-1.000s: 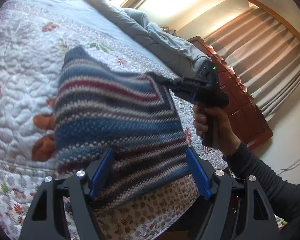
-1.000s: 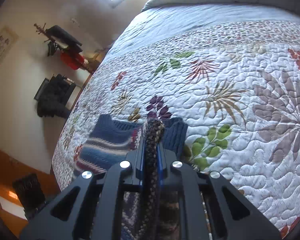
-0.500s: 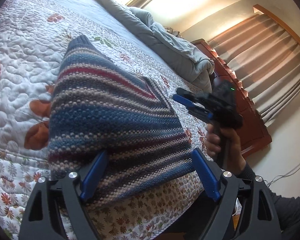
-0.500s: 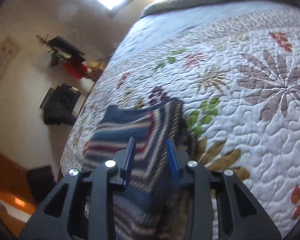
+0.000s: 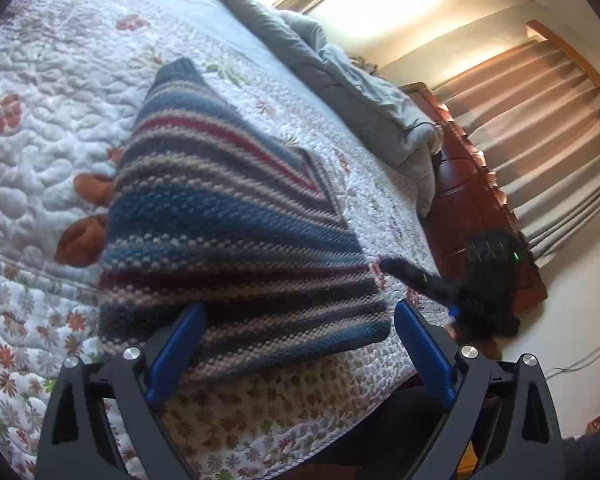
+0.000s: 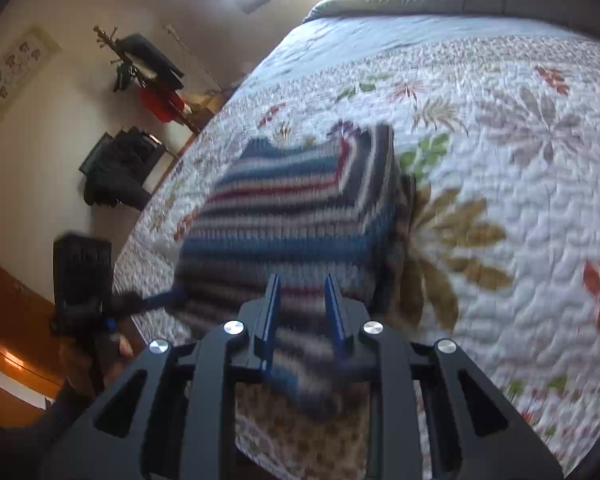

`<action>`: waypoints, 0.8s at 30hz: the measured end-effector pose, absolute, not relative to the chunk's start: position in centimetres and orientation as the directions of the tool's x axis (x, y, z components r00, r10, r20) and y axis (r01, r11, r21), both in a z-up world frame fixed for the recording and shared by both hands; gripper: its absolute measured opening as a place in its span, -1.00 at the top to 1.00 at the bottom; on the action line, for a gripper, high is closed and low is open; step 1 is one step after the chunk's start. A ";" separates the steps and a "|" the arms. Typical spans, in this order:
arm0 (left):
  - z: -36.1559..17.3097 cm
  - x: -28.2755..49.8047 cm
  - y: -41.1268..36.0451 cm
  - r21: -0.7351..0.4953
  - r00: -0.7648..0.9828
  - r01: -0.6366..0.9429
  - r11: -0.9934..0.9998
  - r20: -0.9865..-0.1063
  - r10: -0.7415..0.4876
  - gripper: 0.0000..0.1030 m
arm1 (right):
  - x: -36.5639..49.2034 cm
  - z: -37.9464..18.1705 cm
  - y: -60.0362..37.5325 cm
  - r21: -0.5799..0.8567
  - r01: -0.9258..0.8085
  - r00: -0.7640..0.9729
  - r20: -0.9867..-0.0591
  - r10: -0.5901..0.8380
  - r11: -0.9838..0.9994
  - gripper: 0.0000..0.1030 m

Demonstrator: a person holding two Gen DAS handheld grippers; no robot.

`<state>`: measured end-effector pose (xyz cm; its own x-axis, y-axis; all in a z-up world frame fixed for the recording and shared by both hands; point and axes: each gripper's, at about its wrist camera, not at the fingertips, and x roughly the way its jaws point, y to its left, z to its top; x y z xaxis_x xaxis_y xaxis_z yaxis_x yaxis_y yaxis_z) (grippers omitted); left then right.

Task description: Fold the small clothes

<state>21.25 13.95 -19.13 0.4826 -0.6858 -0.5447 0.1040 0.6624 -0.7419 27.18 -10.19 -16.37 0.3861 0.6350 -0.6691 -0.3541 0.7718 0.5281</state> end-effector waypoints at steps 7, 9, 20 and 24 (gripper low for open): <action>-19.9 21.6 14.0 -0.761 0.467 0.037 0.648 -0.560 -0.684 -0.85 | 25.9 -20.2 -9.6 0.489 -0.278 0.370 -0.740 0.562 0.827 0.63; -19.0 20.6 14.0 -0.736 0.479 0.016 0.677 -0.588 -0.651 -0.86 | 24.5 -18.4 -9.6 0.485 -0.293 0.403 -0.719 0.567 0.824 0.51; -7.0 5.5 9.0 -0.269 0.712 0.047 0.962 -0.667 -0.221 -0.92 | 10.4 -9.0 -9.4 0.204 -0.216 0.663 -0.687 0.297 0.955 -0.78; -4.7 1.1 7.6 -0.193 0.747 0.002 0.981 -0.652 -0.130 -0.92 | 5.6 -6.9 -9.2 0.131 -0.187 0.721 -0.654 0.227 0.974 -0.92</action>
